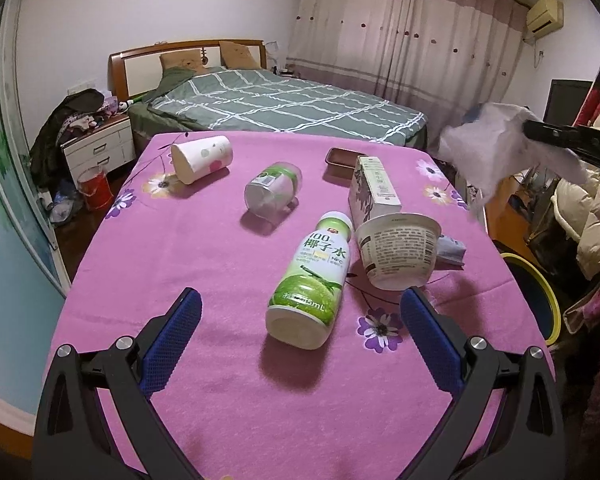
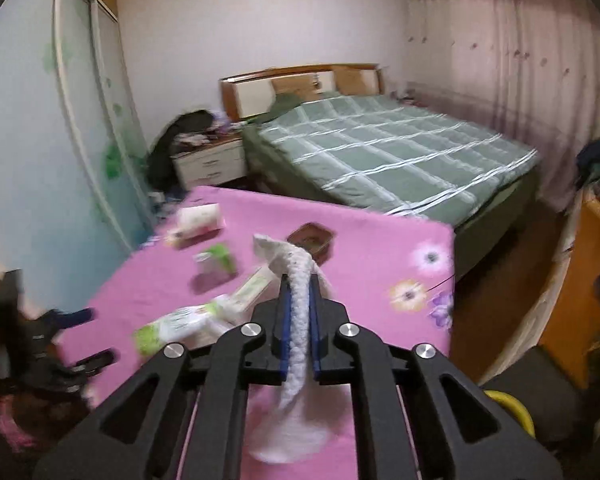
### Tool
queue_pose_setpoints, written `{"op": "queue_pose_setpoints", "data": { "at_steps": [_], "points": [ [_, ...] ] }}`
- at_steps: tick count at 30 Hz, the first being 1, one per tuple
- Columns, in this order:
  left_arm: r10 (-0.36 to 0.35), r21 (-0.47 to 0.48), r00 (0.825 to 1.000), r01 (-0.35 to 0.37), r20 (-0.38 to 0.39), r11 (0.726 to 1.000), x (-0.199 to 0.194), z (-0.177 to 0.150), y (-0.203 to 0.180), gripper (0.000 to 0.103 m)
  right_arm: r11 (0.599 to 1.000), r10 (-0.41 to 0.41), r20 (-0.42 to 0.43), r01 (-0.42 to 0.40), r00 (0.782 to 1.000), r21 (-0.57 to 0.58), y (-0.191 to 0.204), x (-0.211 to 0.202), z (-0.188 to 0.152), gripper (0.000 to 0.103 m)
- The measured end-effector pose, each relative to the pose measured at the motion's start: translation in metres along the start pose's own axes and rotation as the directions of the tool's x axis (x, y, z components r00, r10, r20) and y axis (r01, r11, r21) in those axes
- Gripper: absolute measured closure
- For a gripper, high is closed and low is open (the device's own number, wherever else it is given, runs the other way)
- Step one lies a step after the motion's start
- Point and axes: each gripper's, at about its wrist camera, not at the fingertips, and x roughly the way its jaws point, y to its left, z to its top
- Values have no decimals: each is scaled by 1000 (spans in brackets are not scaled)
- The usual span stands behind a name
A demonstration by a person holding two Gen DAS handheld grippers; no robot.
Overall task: Collect trash
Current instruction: 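Carry the white towel over the bin and open the right gripper, then grasp the coconut water bottle with the left gripper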
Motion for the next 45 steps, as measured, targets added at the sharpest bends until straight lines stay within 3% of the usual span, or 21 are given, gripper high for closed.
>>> {"op": "queue_pose_setpoints", "data": {
  "at_steps": [3,8,14,16,18,19,34,40,45],
  "points": [
    [-11,9,1000,11,-7,1000,3,0,-3,5,999,-30,1,30,1000,36,-16,-21,-15,95],
    [-20,24,1000,21,-14,999,9,-2,-8,5,978,-172,-1,170,985,123,-54,-60,-63,95],
    [-48,41,998,49,-36,998,18,0,-17,5,915,-300,-129,324,945,242,-113,-59,-129,93],
    [-47,54,998,49,-38,997,21,1,-21,5,902,-290,-187,333,939,274,-133,-49,-151,84],
    [-45,68,998,48,-37,997,23,3,-24,5,887,-302,-227,360,926,289,-145,-37,-167,57],
    [-39,77,999,42,-36,996,24,4,-25,5,881,-312,-238,374,920,290,-149,-33,-172,55],
    [-9,142,997,20,-82,990,67,5,-18,5,886,-257,-218,320,942,337,-145,-24,-180,50],
    [-50,124,985,71,-165,990,95,-2,-1,21,897,-229,-218,293,949,332,-137,-16,-177,50],
    [-66,132,983,89,-171,987,102,-6,5,32,904,-213,-216,276,953,328,-131,-13,-175,50]
  ]
}}
